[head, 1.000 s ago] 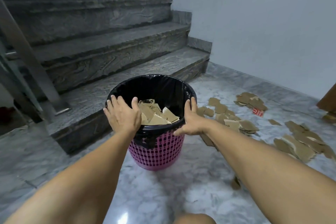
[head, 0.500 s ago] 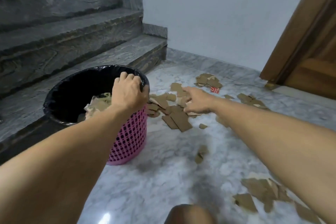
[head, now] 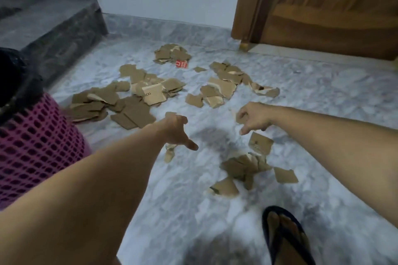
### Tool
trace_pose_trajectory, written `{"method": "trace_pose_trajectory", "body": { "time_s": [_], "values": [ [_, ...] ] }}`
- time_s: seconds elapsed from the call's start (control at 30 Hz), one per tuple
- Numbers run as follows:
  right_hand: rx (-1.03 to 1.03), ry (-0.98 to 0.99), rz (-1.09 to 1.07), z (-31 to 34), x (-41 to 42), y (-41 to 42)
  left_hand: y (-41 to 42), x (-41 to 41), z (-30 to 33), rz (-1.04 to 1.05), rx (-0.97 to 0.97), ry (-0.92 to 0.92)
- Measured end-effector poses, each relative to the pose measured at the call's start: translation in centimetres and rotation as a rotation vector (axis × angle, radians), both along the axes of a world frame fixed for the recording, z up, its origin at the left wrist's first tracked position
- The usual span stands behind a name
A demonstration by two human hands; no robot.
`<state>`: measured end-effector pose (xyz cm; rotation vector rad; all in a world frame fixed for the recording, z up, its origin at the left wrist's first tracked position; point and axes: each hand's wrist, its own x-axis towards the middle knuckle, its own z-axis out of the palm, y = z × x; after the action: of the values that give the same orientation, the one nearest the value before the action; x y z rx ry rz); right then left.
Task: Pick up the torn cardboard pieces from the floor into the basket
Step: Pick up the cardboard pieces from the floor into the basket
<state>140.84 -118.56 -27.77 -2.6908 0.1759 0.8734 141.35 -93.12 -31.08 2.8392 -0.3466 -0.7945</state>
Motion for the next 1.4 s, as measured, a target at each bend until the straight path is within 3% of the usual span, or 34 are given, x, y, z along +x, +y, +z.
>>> {"method": "trace_pose_trajectory", "body": {
  "time_s": [0.13,0.3,0.47,0.6,0.7,0.93,1.13,1.27,1.33,1.4],
  "values": [
    [0.018,0.076,-0.105,-5.5,-2.1,-4.2,-4.2,-2.0,-5.1,-0.176,0.031,0.027],
    [-0.080,0.032,-0.100,-10.8,-3.6,-7.2,-9.1,-4.9,-10.6,-0.514,0.073,-0.009],
    [-0.060,-0.128,-0.162,-14.5,-3.2,-9.2,-12.7,-5.3,-13.9,-0.626,0.058,-0.087],
    [-0.168,-0.161,-0.156,-15.8,-2.9,-9.5,-14.4,-4.3,-14.3,-0.679,0.072,-0.119],
    [-0.218,-0.121,-0.191,-15.7,-2.1,-9.7,-14.9,-3.5,-14.0,-0.651,0.040,-0.157],
    [0.100,0.017,-0.353,-13.6,-2.1,-11.1,-14.1,-3.1,-13.5,-0.527,-0.047,-0.121],
    [0.255,0.072,-0.436,-12.7,-3.9,-9.0,-10.7,-3.6,-13.2,-0.498,0.024,-0.100],
    [0.128,0.127,-0.363,-13.8,-5.8,-6.6,-9.5,-5.2,-12.9,-0.233,-0.135,0.040],
    [0.039,0.060,-0.373,-14.7,-6.1,-5.0,-9.7,-5.6,-13.0,-0.055,-0.170,-0.037],
    [-0.004,0.019,-0.398,-15.5,-6.3,-3.8,-10.3,-6.0,-13.4,-0.023,-0.052,-0.115]
  ]
}}
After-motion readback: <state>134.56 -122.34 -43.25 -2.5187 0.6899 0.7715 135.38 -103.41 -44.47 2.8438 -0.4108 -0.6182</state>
